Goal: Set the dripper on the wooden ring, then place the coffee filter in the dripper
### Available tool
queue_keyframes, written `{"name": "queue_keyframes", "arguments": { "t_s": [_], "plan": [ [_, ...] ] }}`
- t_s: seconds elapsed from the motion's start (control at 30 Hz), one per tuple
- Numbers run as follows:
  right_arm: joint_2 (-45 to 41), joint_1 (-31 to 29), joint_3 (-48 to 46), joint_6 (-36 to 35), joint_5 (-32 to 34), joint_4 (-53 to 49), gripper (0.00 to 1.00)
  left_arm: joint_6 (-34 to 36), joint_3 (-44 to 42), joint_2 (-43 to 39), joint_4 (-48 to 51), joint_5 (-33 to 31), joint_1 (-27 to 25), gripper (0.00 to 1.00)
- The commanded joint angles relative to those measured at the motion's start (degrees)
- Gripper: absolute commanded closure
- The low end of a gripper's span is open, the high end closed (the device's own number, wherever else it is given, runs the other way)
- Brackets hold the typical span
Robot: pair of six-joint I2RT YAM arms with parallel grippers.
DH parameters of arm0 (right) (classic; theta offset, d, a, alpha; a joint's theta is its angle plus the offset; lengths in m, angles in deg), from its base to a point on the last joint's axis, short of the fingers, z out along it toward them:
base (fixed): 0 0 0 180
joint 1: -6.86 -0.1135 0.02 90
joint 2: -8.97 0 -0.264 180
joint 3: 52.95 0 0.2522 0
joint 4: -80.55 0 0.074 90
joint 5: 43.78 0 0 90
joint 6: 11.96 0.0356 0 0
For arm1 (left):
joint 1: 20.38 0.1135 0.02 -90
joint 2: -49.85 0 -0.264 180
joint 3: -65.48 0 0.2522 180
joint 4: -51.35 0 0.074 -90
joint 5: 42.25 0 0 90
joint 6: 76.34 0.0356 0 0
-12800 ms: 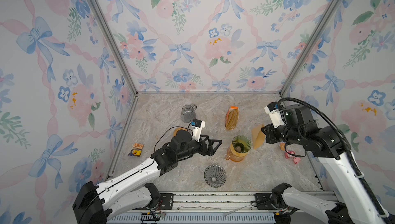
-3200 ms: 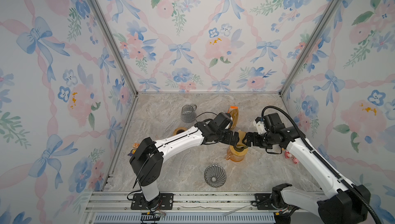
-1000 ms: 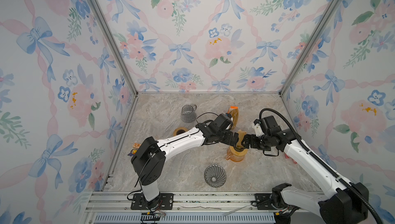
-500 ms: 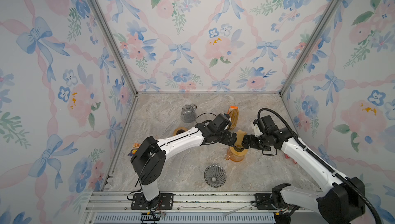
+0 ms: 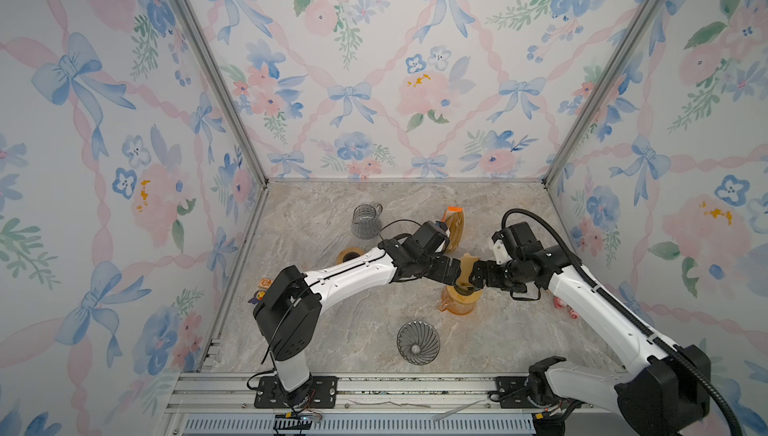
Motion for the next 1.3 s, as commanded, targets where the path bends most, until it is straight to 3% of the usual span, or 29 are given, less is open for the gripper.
{"name": "queue_keyframes", "arguments": {
  "t_s": [0.0,0.2,0.6,1.27],
  "plan": [
    [-1.4,1.9,2.9,-1.2,-3.8,-2.2,0.04,2.2,-0.2,-3.6,0.0,1.3,0.3,0.02],
    [0.7,3.3,3.7,-3.4,-7.3,-3.0,0.04,3.6,-0.3,-4.2,0.0,1.8,0.8,0.02],
    [1.3,3.6,0.3,-2.5,-3.4,-2.9,0.04,3.3,0.0,-0.3,0.1,-0.4,1.7,0.02],
    [0.6,4.0,-4.4,-0.3,-3.5,0.8,0.04,2.6,-0.5,0.6,0.1,-0.4,1.7,0.02]
  ]
}}
